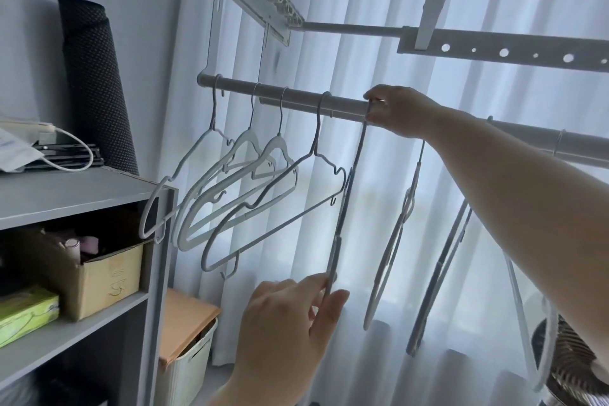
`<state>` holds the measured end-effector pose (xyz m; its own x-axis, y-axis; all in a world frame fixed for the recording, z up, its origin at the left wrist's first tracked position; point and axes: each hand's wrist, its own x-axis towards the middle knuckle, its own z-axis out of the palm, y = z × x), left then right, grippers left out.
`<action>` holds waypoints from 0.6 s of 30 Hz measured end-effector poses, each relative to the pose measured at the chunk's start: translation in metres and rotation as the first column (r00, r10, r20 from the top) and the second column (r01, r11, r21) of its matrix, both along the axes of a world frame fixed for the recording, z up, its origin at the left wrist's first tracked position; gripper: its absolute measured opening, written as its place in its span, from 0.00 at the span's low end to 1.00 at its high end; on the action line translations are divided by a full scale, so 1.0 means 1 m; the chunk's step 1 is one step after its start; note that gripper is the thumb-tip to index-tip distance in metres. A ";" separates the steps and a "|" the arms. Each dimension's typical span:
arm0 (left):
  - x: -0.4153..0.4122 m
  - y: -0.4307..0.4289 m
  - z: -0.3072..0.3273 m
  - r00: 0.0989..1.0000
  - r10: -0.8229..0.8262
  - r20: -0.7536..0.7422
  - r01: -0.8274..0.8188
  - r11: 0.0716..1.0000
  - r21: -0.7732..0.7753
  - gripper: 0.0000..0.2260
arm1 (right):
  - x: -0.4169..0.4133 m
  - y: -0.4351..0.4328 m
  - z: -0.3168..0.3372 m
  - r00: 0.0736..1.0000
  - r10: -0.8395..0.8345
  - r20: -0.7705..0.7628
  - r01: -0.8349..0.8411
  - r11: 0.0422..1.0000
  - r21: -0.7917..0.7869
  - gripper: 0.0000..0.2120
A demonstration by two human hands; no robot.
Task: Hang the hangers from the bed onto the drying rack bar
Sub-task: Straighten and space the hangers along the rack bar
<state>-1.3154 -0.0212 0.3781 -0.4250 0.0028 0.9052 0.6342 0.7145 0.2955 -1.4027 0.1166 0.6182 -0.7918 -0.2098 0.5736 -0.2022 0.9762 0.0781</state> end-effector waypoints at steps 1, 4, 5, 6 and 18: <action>0.001 -0.001 0.002 1.000 -0.011 -0.020 0.011 1.000 0.006 0.24 | -0.001 0.000 0.000 1.000 0.003 -0.001 -0.003 1.000 -0.004 0.19; 0.001 -0.011 0.008 0.994 -0.030 -0.101 0.036 0.997 0.062 0.26 | -0.003 0.001 0.001 1.000 0.008 -0.001 -0.008 1.000 -0.005 0.20; -0.001 -0.016 0.011 0.992 -0.019 -0.125 0.030 0.996 0.082 0.26 | -0.003 0.001 0.001 1.000 0.011 -0.002 -0.011 1.000 -0.006 0.20; -0.002 -0.022 0.014 0.989 0.011 -0.149 0.004 0.995 0.098 0.25 | -0.004 0.002 0.001 1.000 0.015 -0.004 -0.015 1.000 -0.008 0.20; -0.008 -0.049 0.026 0.974 0.186 0.132 -0.198 0.976 0.088 0.20 | -0.002 0.005 0.000 1.000 0.022 -0.017 -0.022 1.000 0.006 0.20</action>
